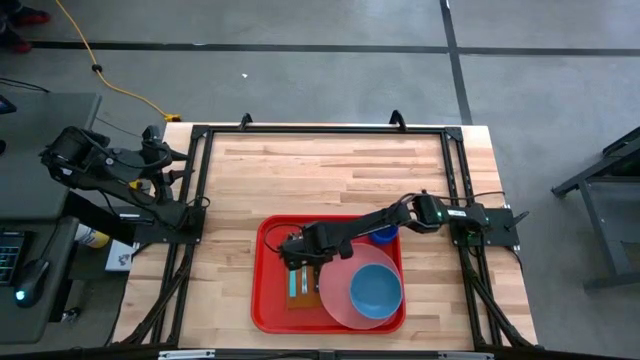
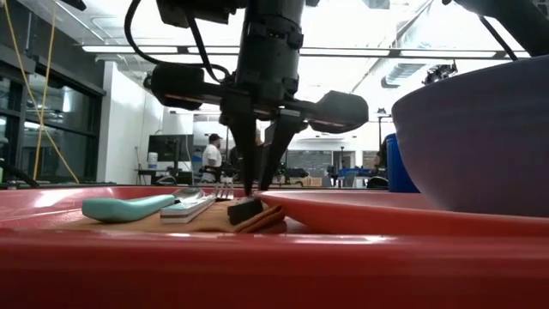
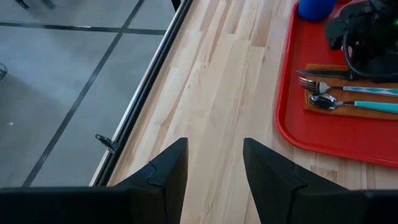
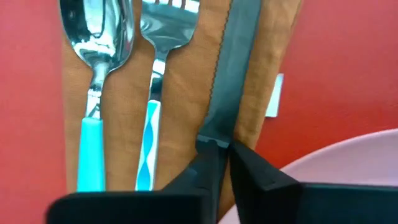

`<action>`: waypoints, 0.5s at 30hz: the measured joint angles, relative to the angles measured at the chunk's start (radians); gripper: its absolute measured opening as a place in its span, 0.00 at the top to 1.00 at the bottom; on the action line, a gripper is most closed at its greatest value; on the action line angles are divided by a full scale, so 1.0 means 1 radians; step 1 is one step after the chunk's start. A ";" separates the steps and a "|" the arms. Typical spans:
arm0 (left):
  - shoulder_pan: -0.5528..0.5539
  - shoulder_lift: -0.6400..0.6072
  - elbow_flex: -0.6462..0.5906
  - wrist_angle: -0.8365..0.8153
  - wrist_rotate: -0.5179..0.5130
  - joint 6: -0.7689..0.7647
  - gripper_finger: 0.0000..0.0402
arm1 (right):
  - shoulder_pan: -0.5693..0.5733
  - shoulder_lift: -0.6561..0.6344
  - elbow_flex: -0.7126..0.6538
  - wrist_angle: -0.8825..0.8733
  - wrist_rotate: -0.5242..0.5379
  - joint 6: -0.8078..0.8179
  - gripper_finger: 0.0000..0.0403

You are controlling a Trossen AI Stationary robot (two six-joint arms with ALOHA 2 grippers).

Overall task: Set up tray
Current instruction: Adjust the black bread knife

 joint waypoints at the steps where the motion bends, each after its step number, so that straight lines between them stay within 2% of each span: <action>1: 0.000 0.000 0.000 0.000 0.000 0.000 0.54 | -0.002 0.000 0.000 -0.006 0.005 -0.006 0.97; 15: 0.000 0.000 0.000 0.000 0.000 0.000 0.54 | -0.029 0.000 0.000 -0.003 -0.005 -0.085 0.99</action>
